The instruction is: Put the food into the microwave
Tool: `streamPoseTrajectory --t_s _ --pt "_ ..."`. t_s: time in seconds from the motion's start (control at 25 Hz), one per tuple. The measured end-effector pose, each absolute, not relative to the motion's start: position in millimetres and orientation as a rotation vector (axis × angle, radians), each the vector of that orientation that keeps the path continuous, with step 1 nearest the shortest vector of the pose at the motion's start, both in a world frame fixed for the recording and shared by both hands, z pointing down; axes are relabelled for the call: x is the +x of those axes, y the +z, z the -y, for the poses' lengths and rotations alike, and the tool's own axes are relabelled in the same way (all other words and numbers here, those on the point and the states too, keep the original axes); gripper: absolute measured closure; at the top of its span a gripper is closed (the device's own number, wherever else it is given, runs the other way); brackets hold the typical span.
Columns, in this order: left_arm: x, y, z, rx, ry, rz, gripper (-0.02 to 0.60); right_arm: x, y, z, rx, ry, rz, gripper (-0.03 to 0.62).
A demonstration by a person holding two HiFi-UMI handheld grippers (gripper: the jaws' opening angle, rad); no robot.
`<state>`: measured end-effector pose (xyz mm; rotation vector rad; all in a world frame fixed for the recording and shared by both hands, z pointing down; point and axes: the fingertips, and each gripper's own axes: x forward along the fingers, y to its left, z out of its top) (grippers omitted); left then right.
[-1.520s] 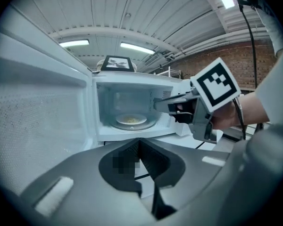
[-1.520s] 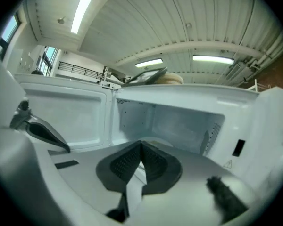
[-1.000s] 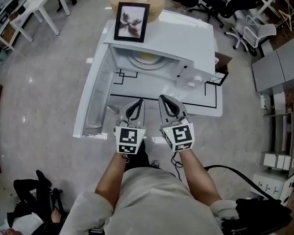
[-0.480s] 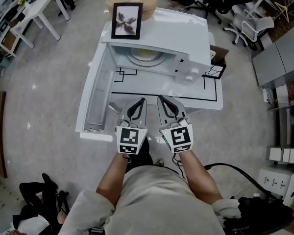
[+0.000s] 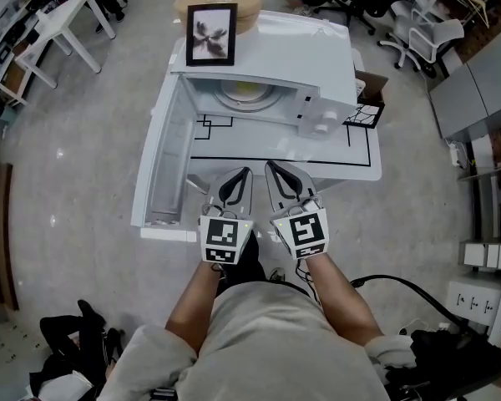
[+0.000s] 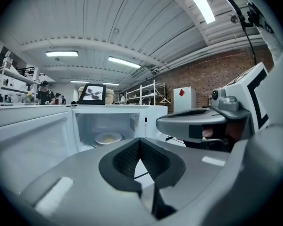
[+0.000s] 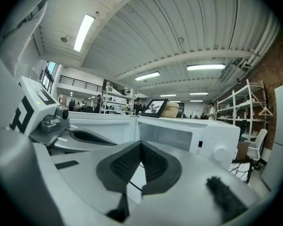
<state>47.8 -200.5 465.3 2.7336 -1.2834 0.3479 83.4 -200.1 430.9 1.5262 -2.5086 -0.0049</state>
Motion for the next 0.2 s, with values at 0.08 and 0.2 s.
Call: streamPoseTrajectory --t_s 0.08,0.2 --pt "47.1 464.8 200.5 2.734 0.351 1.283 0.575 83.0 430.5 199.8 1.524 -0.007 2.508 0.583" --pt "47.3 463.1 200.8 2.738 0.357 1.281 0.575 84.0 429.4 199.4 1.527 -0.007 2.505 0.583"
